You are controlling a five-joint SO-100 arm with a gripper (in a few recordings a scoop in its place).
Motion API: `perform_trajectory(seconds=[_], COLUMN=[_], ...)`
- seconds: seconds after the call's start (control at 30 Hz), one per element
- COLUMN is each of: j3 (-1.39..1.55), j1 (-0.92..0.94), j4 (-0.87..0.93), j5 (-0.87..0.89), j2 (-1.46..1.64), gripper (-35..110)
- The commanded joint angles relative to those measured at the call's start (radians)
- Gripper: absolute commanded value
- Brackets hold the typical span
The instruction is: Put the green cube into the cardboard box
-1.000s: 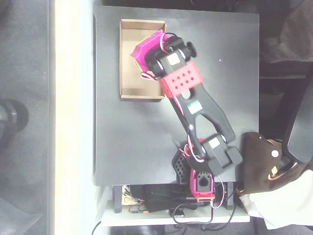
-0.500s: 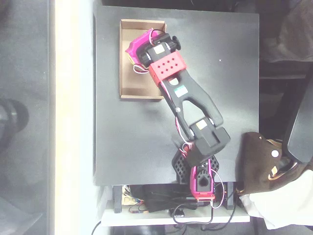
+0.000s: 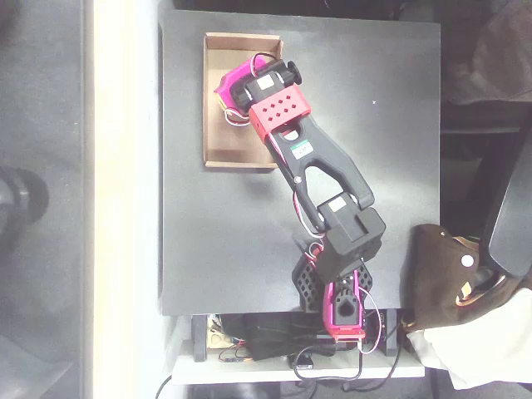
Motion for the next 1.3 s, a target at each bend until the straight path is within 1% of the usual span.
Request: perform_trajectory(seconds=[0.0, 0.2, 0.47, 0.77, 1.07, 1.27], j3=[0.003, 0.003, 0.003, 0.003, 0.002, 0.002], j1=[-0.015, -0.014, -0.012, -0.014, -0.015, -0.012], j4=[-0.008, 0.006, 0.006, 0.006, 0.006, 0.006], j5=[0.011, 0.002, 0.002, 0.002, 0.002, 0.002], j2=[0.018, 0.026, 0.018, 0.018, 0.034, 0.181], gripper=[3, 4, 18, 25, 25, 25])
